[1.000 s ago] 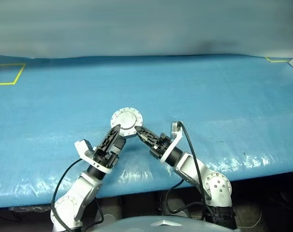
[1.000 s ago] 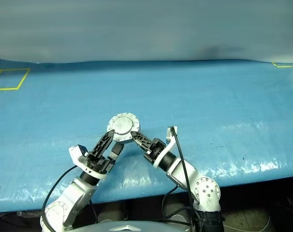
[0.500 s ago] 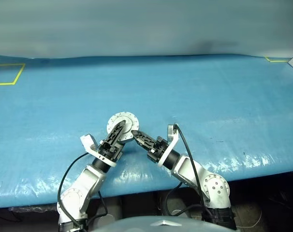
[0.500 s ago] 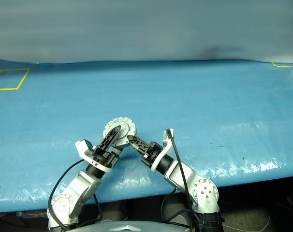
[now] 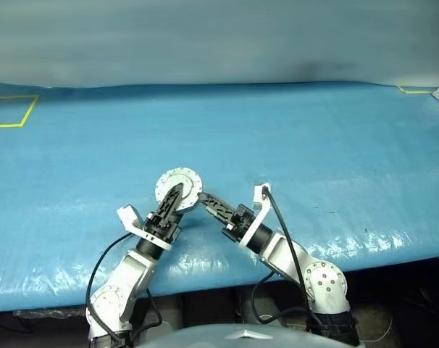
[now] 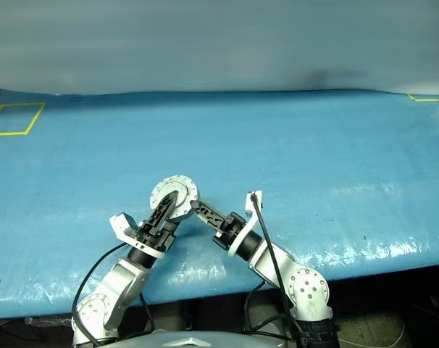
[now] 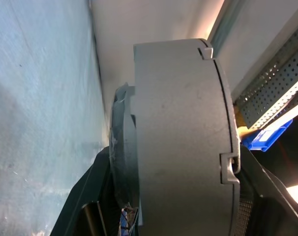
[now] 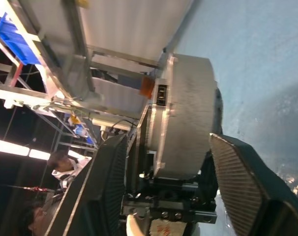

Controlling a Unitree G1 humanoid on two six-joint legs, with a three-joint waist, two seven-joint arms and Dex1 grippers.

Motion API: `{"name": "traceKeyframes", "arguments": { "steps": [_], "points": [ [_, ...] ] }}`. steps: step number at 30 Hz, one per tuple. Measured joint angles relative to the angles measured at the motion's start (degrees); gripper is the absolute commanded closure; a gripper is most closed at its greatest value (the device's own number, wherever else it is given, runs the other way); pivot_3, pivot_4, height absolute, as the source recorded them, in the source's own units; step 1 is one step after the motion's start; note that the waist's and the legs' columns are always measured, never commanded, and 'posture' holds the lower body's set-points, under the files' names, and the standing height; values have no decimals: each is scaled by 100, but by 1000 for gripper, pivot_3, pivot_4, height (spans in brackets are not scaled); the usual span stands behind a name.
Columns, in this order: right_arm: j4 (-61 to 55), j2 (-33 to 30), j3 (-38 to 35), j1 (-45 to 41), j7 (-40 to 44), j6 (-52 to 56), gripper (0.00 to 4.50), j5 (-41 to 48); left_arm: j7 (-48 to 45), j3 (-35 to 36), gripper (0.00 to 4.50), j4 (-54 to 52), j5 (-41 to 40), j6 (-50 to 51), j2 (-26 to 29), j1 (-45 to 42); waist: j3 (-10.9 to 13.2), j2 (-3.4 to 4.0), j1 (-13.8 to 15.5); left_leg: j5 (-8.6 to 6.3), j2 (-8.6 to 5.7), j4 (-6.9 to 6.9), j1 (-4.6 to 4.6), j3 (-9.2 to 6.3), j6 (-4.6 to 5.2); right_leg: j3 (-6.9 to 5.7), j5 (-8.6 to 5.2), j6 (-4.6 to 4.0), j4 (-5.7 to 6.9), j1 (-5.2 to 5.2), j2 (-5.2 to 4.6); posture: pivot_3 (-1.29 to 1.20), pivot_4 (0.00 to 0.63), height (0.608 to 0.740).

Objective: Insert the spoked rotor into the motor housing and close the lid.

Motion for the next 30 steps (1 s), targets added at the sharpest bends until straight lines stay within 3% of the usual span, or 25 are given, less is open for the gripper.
{"name": "traceKeyframes", "arguments": {
  "steps": [3, 10, 17, 20, 29, 30],
  "points": [
    [-322, -314, 101, 81, 365, -93, 7, -479, 167, 152, 2077, 166, 78, -200, 28, -306, -2, -3, 33, 0, -2, 2, 0, -2, 0, -1, 0, 0, 0, 3, 0, 0, 150, 740],
    [-549, -1063, 734, 441, 1151, -1148, 0, -2929, 599, 558, 2077, 1052, 535, -612, 293, -1453, -4, -6, 122, 2, -7, 8, 5, -3, -2, 3, 6, 10, 2, 10, 4, 0, 150, 740],
    [-232, -1370, 1406, 725, 1595, -3185, 0, -5574, 722, 959, 2077, 2577, 1617, -1169, 787, -2763, -4, -19, 140, 3, -10, 7, 6, -3, -5, 7, 12, 17, -3, 15, 6, 0, 150, 740],
    [43, -1284, 1467, 820, 1596, -3662, 0, -6123, 555, 1070, 2077, 3134, 2030, -1387, 875, -3177, 0, -27, 147, 3, -11, 5, 6, -3, -5, 8, 15, 21, -7, 16, 5, 0, 150, 740],
    [451, -1094, 1410, 871, 1606, -3862, 0, -6640, 161, 1380, 2077, 5665, 3157, -2034, 1203, -5044, 23, -67, 199, 6, -13, 7, 4, -9, -8, 6, 25, 31, -12, 22, 6, 0, 150, 740],
    [465, -1067, 1412, 874, 1611, -3861, 0, -6672, 109, 1376, 1727, 5910, 3301, -2079, 1227, -5191, 23, -67, 197, 6, -13, 4, 4, -9, -8, 6, 26, 32, -14, 21, 6, 0, 150, 740]
  ]
}}
